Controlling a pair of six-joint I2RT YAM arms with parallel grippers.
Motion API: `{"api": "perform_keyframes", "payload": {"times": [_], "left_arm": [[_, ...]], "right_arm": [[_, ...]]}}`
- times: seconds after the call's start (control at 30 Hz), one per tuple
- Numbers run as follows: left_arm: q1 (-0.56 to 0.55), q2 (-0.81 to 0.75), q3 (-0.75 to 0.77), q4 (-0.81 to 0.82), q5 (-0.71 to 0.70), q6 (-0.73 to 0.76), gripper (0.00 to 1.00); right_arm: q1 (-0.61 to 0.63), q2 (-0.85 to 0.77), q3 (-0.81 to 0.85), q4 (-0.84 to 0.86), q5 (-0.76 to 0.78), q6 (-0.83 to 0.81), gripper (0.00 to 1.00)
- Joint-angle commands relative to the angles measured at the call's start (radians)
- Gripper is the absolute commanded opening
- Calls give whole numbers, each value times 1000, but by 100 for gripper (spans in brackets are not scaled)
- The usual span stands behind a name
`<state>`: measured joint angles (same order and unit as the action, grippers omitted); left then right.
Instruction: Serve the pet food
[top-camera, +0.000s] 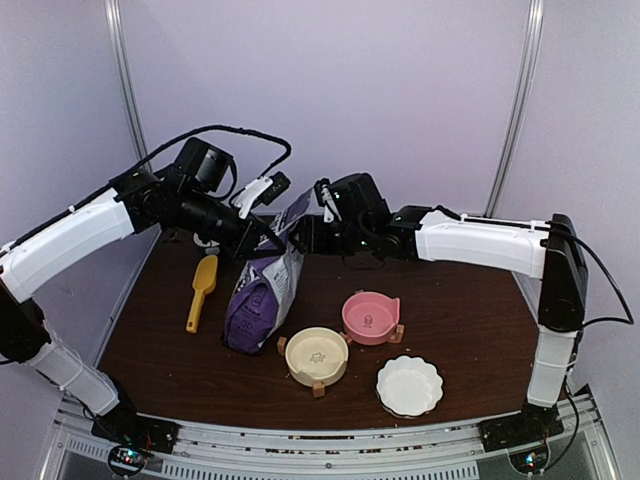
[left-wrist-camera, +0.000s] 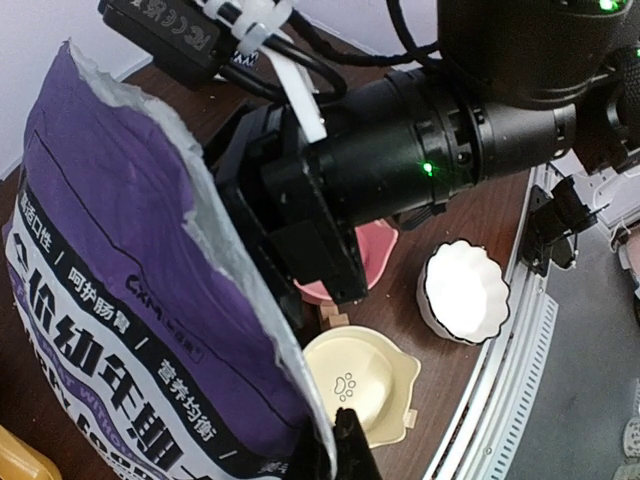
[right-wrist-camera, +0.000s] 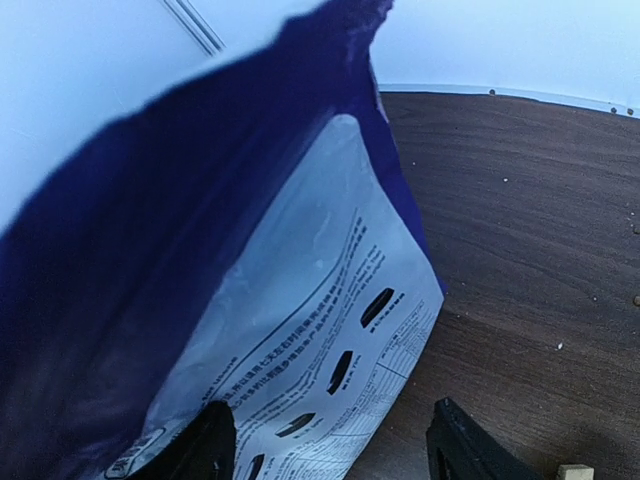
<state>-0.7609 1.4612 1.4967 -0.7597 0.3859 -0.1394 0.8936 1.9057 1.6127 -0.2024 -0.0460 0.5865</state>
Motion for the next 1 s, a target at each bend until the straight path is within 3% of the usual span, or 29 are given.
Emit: {"api": "perform_keyframes", "payload": {"times": [0.0, 0.1, 0.3, 0.4, 0.63, 0.83, 0.97], "left_arm": [[-32, -12, 14, 237, -61, -50, 0], [-32, -10, -5, 257, -139, -67, 0], [-32, -7, -58, 316, -88, -91, 0], [-32, -8, -81, 332, -71, -89, 0], [-32, -14, -125, 377, -29, -91, 0], [-32, -7, -133, 380, -14, -89, 0], [-32, -4, -132, 373, -21, -85, 0]], "right_arm": [[-21, -45, -14, -5, 9, 24, 68], [-40, -106, -67, -17, 4, 44, 70], [-58, -277, -175, -39, 11, 84, 82], [-57, -328, -199, -48, 9, 119, 82], [-57, -314, -202, 57, -61, 223, 67], [-57, -235, -138, 70, -91, 249, 46], [-57, -226, -127, 88, -102, 255, 45]]}}
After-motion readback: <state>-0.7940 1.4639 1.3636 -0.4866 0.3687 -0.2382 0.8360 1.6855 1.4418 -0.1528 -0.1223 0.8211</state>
